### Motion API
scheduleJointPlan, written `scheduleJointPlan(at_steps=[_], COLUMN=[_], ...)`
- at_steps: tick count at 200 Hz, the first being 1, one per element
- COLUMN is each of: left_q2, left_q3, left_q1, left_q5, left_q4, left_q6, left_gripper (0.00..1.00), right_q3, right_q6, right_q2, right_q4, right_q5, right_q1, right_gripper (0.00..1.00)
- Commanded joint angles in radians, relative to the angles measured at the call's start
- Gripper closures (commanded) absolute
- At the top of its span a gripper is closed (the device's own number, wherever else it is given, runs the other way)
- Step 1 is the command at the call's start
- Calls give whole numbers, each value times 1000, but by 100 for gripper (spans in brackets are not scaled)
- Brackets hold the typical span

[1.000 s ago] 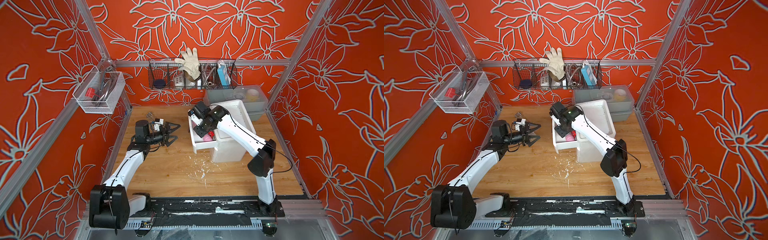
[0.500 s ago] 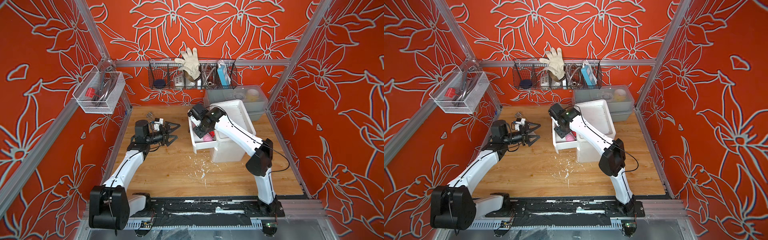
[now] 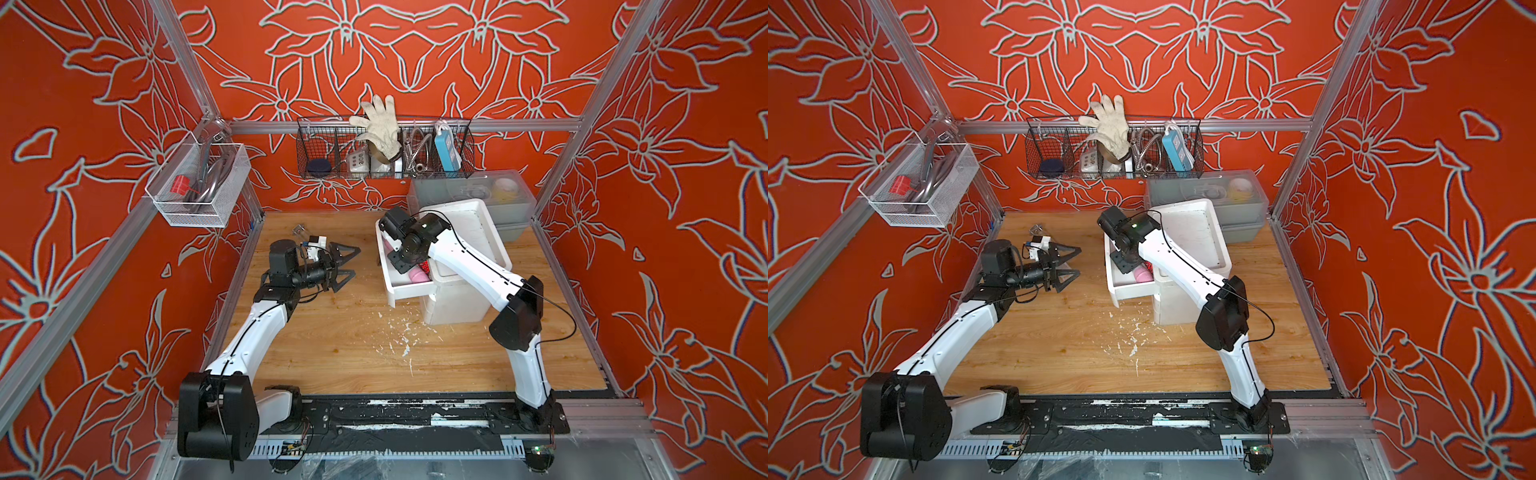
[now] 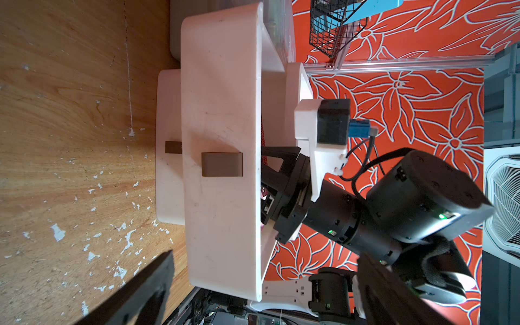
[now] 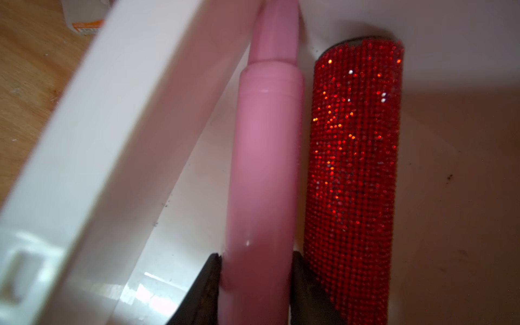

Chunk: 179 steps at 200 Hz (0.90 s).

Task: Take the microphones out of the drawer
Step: Pick up the microphone from the drawer.

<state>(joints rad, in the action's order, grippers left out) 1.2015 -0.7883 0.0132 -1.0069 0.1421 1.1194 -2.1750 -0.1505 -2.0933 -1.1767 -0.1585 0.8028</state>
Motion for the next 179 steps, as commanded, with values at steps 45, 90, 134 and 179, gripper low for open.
scheduleJointPlan(at_steps=[45, 90, 134, 179], left_q2=[-10, -9, -10, -10], left_q3=[6, 8, 15, 15], left_q1=[1, 1, 1, 1], left_q5=[-2, -3, 0, -1], left_q4=[21, 21, 23, 17], left_q6=[-11, -10, -13, -19], left_gripper=[0, 0, 0, 0], right_q3=[-134, -172, -196, -217], right_q6=[-74, -96, -107, -101], right_q2=[35, 50, 83, 140], right_q4=[-6, 7, 23, 40], right_q5=[20, 34, 49, 63], right_q1=[-13, -15, -17, -19], right_gripper=[78, 83, 95, 100])
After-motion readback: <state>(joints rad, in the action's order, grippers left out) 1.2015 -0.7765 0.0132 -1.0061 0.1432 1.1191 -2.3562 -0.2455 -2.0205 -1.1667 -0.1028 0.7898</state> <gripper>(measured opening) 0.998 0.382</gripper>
